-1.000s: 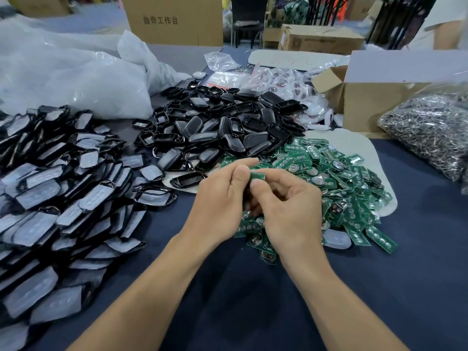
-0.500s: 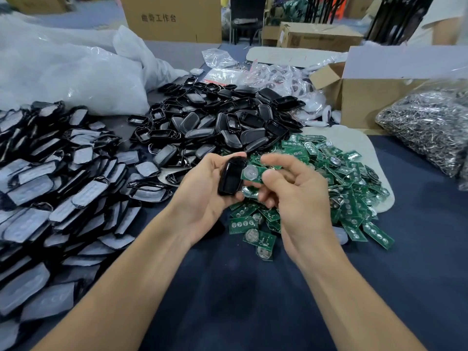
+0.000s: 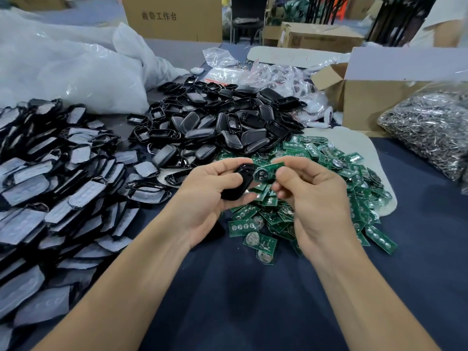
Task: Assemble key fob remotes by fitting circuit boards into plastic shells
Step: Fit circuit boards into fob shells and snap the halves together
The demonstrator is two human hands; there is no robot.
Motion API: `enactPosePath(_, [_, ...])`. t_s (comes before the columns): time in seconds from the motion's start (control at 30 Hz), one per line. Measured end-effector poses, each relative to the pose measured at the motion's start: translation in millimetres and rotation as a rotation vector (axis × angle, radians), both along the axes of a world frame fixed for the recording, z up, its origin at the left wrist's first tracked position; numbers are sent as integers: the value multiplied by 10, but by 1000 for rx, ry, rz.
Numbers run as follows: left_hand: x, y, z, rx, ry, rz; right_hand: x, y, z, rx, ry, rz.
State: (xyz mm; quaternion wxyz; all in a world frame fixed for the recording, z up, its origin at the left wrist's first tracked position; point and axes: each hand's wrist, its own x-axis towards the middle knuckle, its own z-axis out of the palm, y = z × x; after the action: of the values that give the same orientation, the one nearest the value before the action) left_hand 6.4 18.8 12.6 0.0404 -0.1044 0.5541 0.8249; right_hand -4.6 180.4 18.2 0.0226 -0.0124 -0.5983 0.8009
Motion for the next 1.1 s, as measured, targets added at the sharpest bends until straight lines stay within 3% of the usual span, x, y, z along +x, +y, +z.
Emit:
enactPosePath(0.2, [-10,28,-51,-146,56,81,8,15,-24,-47,-10,-15])
enactPosePath(0.37, [-1,80,-45,-210,97,112,45,-45,-73,195,123,9])
enactPosePath(0.6, [-16,72,-56,-88,53,31,-3,27,-106,321,125,-82])
enactPosePath(0.8, [14,140,-133,-570,157,139,-9,50,-68,344,204,3])
enactPosePath(0.97, [48,124,-55,-304,187,-16,9,64,-68,394,246,-84])
enactPosePath(1.1, [96,137,13,31,110,-97,35,60,-47,434,268,-110])
